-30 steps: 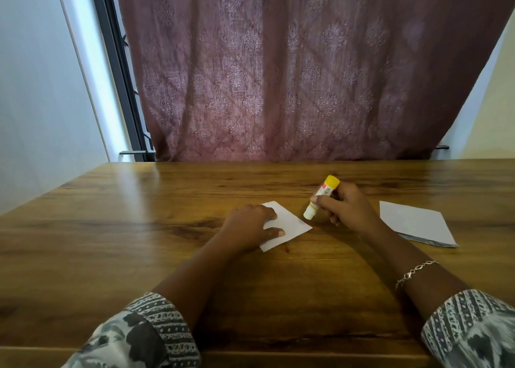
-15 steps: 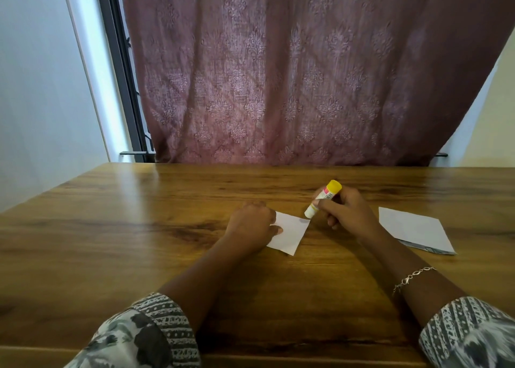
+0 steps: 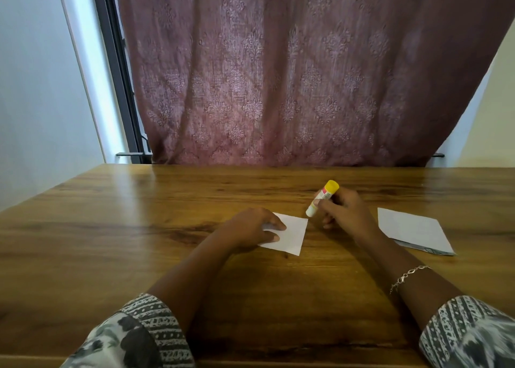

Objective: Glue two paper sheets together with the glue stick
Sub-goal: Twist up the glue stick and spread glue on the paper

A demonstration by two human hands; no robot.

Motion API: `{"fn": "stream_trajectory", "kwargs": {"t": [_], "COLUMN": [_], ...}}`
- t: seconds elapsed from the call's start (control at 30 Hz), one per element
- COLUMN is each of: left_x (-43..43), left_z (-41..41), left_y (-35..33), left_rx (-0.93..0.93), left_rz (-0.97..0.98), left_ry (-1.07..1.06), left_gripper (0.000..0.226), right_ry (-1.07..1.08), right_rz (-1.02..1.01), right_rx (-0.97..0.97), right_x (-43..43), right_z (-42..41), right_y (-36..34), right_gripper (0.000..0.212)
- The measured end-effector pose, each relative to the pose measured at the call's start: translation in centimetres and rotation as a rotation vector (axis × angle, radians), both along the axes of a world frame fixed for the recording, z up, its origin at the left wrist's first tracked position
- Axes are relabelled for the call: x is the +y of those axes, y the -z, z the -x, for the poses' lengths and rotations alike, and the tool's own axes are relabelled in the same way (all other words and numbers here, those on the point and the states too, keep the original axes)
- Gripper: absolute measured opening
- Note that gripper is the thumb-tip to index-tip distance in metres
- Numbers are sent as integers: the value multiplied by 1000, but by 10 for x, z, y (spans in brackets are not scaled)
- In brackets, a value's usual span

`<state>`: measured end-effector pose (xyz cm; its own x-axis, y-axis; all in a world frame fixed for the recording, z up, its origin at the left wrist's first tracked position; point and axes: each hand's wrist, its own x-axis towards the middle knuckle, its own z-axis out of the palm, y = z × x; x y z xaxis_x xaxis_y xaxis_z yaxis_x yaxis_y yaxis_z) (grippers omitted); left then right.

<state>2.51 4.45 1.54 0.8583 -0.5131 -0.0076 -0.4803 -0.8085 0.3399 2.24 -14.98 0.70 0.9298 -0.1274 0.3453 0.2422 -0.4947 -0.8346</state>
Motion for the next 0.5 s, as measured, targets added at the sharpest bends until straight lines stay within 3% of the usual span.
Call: {"fn": "stream_trajectory", "kwargs": {"t": [0.2,0.5], "left_x": [-11,-10], "left_z": [3,1], "left_y": [3,6], "left_rx": [-119,-116], "left_rz": [-87,-58], "left_ry": [-59,-56], "left_gripper": [40,40], "right_ry": [24,21], "right_rz": [138,230], "right_rx": [-1,-52], "right_x": [8,19], "right_z": [-8,-14], "right_y": [7,7], "right_gripper": [25,14]}}
